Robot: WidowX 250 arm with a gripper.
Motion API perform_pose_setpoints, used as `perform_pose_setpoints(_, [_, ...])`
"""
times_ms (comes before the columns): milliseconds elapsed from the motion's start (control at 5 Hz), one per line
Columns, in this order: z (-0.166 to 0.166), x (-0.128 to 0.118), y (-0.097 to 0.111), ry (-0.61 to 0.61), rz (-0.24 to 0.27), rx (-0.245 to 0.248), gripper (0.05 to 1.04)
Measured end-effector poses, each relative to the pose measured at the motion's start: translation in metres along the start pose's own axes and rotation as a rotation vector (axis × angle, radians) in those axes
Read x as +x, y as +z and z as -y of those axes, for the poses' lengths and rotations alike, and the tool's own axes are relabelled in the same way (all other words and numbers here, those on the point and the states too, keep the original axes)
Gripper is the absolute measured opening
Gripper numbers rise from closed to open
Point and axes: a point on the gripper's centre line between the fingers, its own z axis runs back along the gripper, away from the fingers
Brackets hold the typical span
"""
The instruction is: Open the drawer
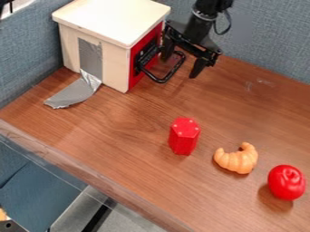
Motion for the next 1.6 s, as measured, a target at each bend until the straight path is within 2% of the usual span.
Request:
perform_pose_setpoints(400, [0.0,-0.001,-0.017,-0.006,-0.02,-0.017,1.001])
perform_pose_setpoints(600, [0.0,-0.004,-0.026,-0.002,-0.045,-0.015,0.963])
perform_pose_setpoints(1000, [0.003,-0.004,-0.036,0.015,-0.054,-0.013,0.385])
perform_pose_setpoints(1200, [0.009,-0.003,-0.034,-0.006,-0.045,-0.017,0.183])
perform_pose_setpoints(1400, [0.015,-0.002,-0.033,-0.016,-0.037,-0.022,0.141])
perform_pose_setpoints(1600, [0.024,-0.001,-0.031,-0.02,-0.026,-0.05,0.138])
